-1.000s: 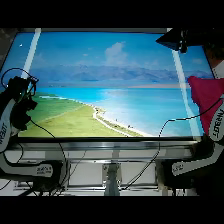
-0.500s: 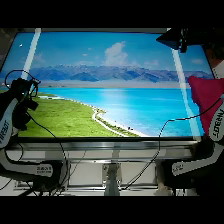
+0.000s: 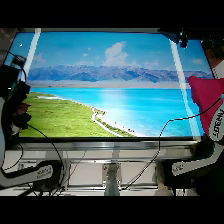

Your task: Fold the clothes and pants, and hang the long-sleeved shirts on hangers.

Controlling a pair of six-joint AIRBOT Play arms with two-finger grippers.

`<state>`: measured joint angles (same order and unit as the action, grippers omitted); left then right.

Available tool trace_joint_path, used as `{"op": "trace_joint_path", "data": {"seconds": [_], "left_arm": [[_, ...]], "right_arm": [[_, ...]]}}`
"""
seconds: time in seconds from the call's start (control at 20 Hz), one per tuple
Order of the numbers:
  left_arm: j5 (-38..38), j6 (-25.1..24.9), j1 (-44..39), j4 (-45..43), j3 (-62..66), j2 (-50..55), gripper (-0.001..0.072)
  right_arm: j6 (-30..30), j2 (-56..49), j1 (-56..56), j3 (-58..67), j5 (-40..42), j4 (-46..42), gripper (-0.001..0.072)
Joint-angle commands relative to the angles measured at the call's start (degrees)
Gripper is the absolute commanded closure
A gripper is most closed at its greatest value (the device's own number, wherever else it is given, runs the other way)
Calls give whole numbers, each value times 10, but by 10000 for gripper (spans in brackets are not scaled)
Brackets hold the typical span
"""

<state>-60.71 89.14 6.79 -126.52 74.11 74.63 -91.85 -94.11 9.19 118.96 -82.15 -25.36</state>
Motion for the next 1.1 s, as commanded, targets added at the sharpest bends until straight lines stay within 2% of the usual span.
{"op": "trace_joint_path", "data": {"seconds": [0.0, 0.2, 0.3, 0.45, 0.65, 0.85, 0.9, 0.95, 1.0, 1.05], "left_arm": [[131, 88, -24, 108, 31, -131, 691], [310, 60, -100, 319, 31, -260, 691], [332, 40, -166, 346, 31, -288, 692], [257, 41, -264, 347, 31, -273, 692], [144, 41, -381, 347, 31, -189, 691], [85, 38, -473, 346, 31, -80, 690], [75, 37, -495, 346, 31, -54, 667], [70, 28, -516, 346, 31, -31, 481], [68, 17, -532, 346, 31, -15, 202], [62, 17, -549, 346, 31, -4, 135]], "right_arm": [[0, 0, 0, 0, 12, 0, 691], [0, 1, 0, 0, 24, 1, 691], [0, 1, 2, 0, 42, 1, 692], [1, 3, 7, 0, 76, -2, 692], [1, 9, 31, 0, 85, -25, 693], [0, 16, 72, 0, 70, -50, 691], [0, 16, 81, 0, 66, -51, 689], [0, 16, 89, -1, 64, -53, 647], [0, 16, 95, -1, 62, -56, 523], [0, 16, 99, -1, 62, -64, 385]]}}
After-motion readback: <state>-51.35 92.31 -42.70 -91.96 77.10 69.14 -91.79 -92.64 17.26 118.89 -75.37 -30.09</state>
